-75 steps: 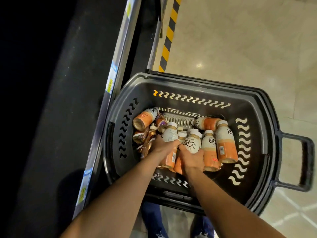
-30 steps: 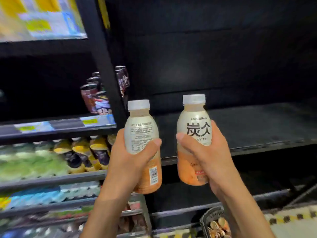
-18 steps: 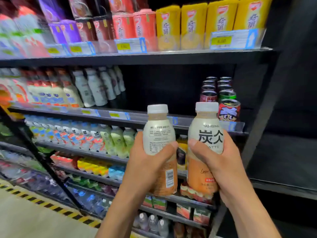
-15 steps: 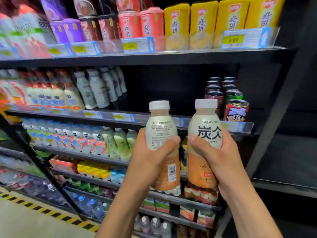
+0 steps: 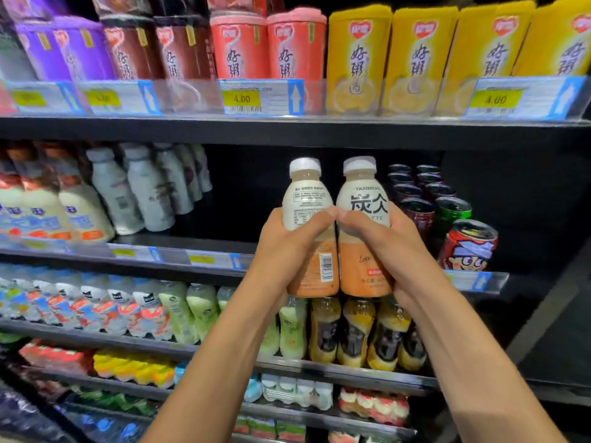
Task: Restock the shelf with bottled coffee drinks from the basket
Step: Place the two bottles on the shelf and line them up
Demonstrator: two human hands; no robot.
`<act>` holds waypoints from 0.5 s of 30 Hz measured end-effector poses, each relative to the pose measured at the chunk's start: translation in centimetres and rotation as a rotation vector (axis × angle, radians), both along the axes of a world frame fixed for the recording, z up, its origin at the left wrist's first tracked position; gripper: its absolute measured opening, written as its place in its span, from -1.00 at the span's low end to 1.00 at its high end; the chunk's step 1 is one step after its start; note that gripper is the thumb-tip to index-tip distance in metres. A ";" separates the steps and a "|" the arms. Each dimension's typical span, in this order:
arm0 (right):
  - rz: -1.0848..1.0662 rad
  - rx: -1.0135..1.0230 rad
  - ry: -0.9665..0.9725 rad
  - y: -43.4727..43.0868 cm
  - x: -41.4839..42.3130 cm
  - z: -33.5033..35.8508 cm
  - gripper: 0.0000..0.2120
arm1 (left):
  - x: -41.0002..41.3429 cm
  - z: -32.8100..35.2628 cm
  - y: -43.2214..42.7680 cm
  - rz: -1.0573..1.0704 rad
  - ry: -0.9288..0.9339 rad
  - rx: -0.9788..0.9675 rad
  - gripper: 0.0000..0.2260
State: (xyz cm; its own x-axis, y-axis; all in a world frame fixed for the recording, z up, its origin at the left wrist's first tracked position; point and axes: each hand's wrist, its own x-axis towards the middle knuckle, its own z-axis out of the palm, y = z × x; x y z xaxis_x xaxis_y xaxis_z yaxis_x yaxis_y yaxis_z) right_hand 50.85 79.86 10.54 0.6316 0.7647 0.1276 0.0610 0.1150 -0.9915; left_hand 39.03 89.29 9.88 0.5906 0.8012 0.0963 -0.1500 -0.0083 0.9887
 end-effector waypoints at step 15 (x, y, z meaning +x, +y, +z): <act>-0.210 -0.105 -0.049 10.3 8.3 1.8 -0.56 | 10.9 1.0 11.4 0.009 0.041 -0.154 -0.37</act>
